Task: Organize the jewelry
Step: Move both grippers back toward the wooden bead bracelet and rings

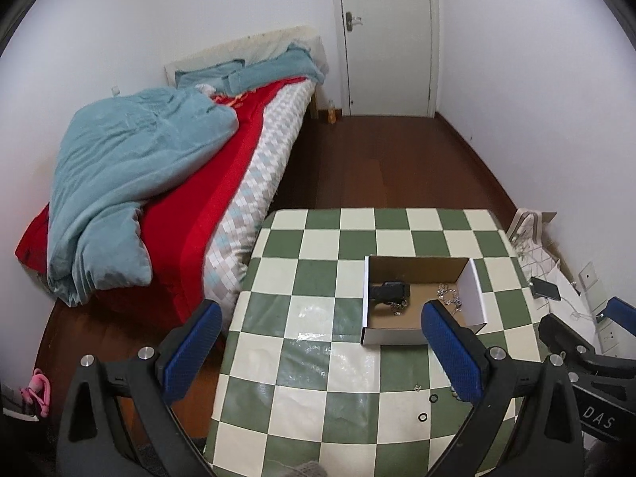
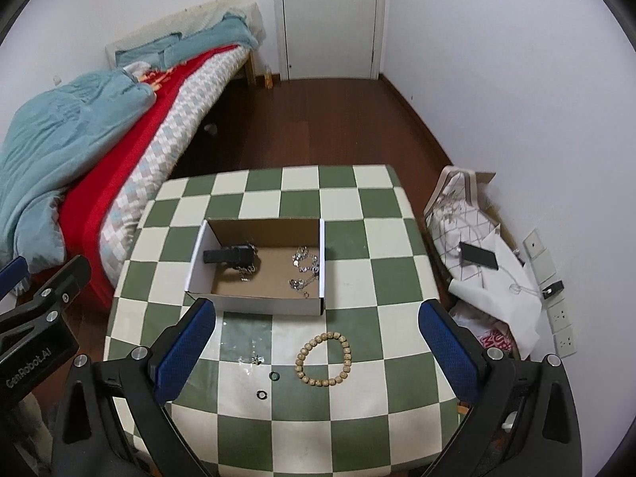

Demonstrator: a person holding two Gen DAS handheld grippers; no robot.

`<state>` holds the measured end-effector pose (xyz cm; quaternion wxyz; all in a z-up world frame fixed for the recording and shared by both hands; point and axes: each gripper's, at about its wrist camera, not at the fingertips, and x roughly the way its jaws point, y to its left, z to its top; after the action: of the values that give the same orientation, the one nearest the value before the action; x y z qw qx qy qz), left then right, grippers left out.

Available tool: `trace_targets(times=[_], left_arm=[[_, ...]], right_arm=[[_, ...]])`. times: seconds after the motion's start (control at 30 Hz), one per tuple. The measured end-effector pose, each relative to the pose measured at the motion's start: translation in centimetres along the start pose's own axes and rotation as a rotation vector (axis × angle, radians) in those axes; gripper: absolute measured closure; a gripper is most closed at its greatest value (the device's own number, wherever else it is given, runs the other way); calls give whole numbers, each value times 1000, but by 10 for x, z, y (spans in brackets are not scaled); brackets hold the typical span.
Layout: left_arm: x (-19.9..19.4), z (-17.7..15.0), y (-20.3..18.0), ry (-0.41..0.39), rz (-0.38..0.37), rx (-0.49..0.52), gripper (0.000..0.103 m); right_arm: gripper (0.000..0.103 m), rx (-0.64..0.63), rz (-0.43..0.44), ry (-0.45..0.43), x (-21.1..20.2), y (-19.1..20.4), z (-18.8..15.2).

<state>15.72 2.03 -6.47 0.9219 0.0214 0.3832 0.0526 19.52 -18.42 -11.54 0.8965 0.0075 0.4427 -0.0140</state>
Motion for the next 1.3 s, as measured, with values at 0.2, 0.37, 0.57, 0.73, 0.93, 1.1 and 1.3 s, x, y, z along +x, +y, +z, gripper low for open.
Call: trace_targets(times=[0.2,0.37,0.57,0.73,0.93,1.1,1.3], left_arm=[[-25,-5,7,-36,-12,-25,1],[-35,-16,10,-80,42,-48,0],[-7,-41,7,-33,214,-16,0],[46,-77,3,126,268,12,0],[86,-108,-18,253,265,82,0],[104,-125,-40,294,257,155,0],[115,-133,-59,330,214,177,0]], right_arm=[[0,13,6,-55,-34,1,-5],[0,17,43,-88,-53,1,-14],[0,53,44,-2,-25,-18,-39],[46,99,45,153,40,-47,-74],[46,192,82,267,122,-69,-106],[46,220,63,328,176,-69,-118],[93,73,-20,330,184,-55,-125]])
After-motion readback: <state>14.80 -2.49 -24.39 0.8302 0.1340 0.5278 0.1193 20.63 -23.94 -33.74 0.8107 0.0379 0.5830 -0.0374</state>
